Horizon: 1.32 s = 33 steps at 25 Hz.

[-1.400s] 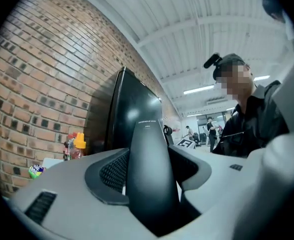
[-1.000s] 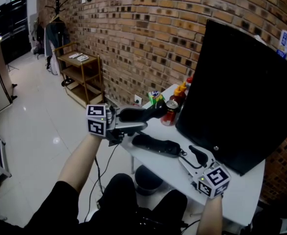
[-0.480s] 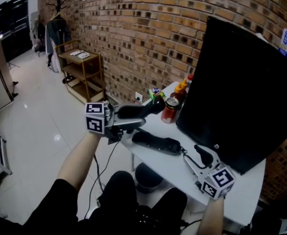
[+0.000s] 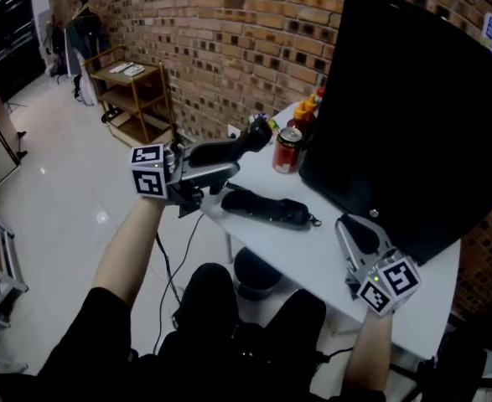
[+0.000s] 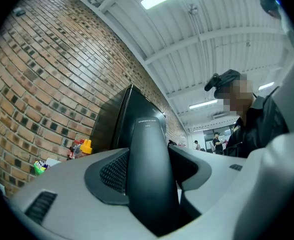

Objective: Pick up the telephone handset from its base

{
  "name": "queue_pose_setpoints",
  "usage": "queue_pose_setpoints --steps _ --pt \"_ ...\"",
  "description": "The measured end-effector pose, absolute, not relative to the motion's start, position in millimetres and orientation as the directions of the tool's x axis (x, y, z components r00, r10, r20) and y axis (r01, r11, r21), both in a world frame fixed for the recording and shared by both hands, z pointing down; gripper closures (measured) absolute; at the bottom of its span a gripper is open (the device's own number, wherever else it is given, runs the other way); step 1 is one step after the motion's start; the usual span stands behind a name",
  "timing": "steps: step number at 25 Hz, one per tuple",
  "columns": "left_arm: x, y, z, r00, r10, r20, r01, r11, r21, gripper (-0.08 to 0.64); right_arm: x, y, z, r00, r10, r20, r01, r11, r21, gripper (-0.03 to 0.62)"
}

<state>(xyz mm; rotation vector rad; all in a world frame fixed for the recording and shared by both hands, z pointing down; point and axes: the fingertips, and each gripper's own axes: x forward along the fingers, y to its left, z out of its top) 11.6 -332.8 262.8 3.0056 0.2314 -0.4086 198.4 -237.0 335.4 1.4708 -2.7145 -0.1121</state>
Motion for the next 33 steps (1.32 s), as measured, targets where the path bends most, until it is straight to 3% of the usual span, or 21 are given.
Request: queue_pose_setpoints --steps 4,33 --pt "11.6 -330.7 261.8 0.951 0.138 -0.276 0.166 -0.983 0.079 0.305 201.6 -234.6 334.1 -0.551 -0.835 -0.006 -0.833 0.549 0.069 0.58" --pt "-0.3 -330.6 265.1 0.956 0.118 -0.27 0.138 -0.989 0.058 0.305 199.5 -238.8 339.4 -0.547 -0.837 0.015 -0.832 0.546 0.098 0.581"
